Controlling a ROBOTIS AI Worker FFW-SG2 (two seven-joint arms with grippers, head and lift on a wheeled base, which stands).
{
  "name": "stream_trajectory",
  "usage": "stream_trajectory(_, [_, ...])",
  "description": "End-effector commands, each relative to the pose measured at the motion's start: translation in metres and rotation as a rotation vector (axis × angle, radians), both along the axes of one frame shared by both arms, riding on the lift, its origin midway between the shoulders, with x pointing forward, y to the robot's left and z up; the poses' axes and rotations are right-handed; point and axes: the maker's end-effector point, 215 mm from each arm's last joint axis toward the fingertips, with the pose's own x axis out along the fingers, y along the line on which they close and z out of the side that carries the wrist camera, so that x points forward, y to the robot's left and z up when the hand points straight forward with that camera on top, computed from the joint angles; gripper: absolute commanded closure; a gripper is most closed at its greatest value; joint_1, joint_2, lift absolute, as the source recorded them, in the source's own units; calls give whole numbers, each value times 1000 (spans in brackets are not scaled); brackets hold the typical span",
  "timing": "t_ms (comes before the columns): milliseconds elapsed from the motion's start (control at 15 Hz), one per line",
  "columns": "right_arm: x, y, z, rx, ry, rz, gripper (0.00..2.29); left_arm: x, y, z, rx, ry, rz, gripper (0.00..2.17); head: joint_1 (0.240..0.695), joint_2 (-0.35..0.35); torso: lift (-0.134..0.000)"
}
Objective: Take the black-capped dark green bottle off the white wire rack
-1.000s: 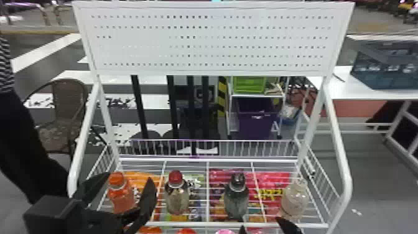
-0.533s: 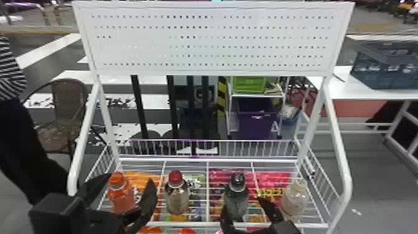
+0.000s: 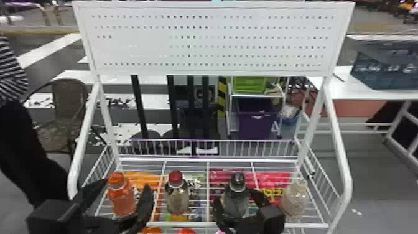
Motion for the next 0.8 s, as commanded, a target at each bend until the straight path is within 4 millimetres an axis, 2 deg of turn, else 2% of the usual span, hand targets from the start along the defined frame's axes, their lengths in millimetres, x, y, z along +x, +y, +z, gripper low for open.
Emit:
stream_trajectory(0, [0,3,-1,-1,6,6,90,-2,0,-1,-2,0,-1,144,499,0,0])
stream_trajectory(67, [-1,3,-3,1,11,5,157,-2,-1,0,-1,-2,-4,144,499,0,0])
stream_trajectory(133, [-4,4,-2,2,10,6,326,-2,-1,1,-2,-4,-6,144,499,0,0])
stream_trajectory(267, [-6,2,-4,-4,17,-3,674,-3,-2,3,-4,-7,-7,144,499,0,0])
stream_trajectory(400, [-8,-3,2,-1,6,-13,1112,-7,-3,4,-6,-10,-8,144,499,0,0])
stream_trajectory(600, [-12,-10,15,10,-8,-27,1139,-9,-1,7,-2,-13,-4,144,499,0,0])
stream_trajectory(733, [-21,-14,36,20,-33,-30,1136,-9,0,11,-3,-20,-4,144,499,0,0])
